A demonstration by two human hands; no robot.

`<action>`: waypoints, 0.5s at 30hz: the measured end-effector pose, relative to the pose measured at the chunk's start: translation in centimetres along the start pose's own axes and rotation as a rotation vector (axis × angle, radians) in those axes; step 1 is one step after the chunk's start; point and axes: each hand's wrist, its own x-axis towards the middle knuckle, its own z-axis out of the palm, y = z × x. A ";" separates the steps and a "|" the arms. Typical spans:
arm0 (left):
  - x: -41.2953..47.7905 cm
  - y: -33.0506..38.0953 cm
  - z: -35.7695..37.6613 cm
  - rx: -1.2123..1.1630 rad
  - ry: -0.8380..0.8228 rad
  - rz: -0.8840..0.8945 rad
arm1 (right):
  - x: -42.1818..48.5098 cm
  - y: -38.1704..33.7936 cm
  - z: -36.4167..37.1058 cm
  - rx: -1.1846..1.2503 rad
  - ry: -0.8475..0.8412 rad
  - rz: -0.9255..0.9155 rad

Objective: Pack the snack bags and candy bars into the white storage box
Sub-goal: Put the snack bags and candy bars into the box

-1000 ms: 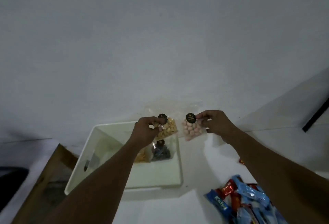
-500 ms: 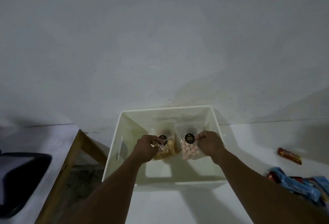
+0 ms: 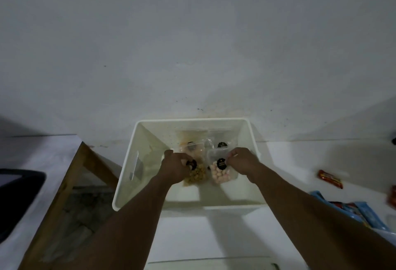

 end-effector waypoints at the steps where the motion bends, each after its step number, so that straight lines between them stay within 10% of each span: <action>1: 0.2 -0.2 -0.7 0.025 0.015 -0.024 | 0.3 -0.9 0.1 0.009 -0.018 -0.015; 15: -6.1 13.7 4.9 -0.021 0.056 0.245 | -7.7 8.6 -14.3 0.196 0.083 -0.015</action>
